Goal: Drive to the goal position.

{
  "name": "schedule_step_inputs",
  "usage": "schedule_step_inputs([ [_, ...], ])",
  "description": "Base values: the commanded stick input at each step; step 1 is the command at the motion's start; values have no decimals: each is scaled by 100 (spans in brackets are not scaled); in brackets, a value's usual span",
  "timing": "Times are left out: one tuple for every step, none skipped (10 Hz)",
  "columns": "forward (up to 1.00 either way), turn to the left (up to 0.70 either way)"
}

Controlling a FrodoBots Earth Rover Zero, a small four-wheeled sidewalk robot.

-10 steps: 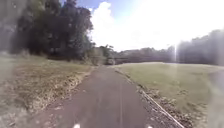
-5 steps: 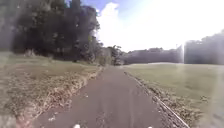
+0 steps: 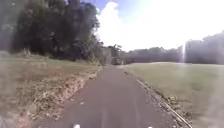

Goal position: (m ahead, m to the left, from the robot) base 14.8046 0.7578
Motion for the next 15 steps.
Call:
schedule_step_inputs([
  [70, 0],
  [70, 0],
  [70, 0],
  [70, 0],
  [70, 0],
  [70, 0],
  [70, 0],
  [70, 0],
  [70, 0],
  [70, 0],
  [70, 0],
  [70, 0],
  [70, 0],
  [70, 0],
  [70, 0],
])
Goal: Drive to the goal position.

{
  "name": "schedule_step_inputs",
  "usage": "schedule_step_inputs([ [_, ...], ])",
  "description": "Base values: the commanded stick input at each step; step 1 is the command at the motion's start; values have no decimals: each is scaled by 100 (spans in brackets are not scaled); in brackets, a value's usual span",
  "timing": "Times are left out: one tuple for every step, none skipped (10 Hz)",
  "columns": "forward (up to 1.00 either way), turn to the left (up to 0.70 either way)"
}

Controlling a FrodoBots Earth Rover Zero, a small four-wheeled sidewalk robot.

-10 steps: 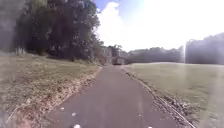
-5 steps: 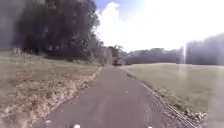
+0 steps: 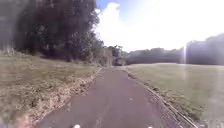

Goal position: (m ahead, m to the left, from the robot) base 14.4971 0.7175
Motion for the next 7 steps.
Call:
schedule_step_inputs([
  [70, 0],
  [70, 0],
  [70, 0],
  [70, 0],
  [70, 35],
  [70, 35],
  [70, 35],
])
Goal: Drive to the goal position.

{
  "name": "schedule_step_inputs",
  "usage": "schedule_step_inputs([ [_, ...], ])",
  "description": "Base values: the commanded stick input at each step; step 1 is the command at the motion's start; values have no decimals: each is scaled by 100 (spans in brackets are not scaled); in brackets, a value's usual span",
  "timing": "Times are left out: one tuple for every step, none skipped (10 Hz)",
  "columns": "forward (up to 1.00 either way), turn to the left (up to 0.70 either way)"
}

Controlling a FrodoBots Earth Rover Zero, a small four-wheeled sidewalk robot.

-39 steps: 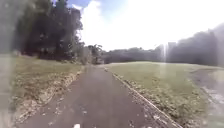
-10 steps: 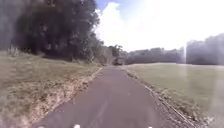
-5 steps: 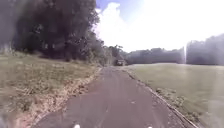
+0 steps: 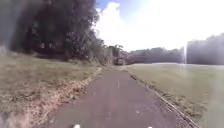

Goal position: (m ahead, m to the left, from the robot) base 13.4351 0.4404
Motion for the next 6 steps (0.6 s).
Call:
schedule_step_inputs([
  [70, 35],
  [70, 35],
  [70, 30],
  [70, 15],
  [70, 0],
  [70, 0],
])
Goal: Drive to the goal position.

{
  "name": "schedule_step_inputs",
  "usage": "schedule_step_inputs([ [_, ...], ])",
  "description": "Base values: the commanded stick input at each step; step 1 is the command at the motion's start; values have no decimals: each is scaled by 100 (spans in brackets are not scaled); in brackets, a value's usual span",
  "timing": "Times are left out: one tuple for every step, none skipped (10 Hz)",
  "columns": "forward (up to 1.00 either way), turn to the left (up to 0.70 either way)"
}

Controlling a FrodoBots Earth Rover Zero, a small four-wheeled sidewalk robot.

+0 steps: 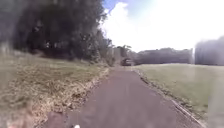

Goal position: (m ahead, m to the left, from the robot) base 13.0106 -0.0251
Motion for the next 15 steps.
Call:
schedule_step_inputs([
  [70, 0],
  [70, 0],
  [70, 0],
  [70, 0],
  [70, 0],
  [70, 0],
  [70, 0],
  [70, 0],
  [70, 0],
  [70, 0],
  [70, 0],
  [70, 0],
  [70, 0],
  [70, 0],
  [70, 0],
])
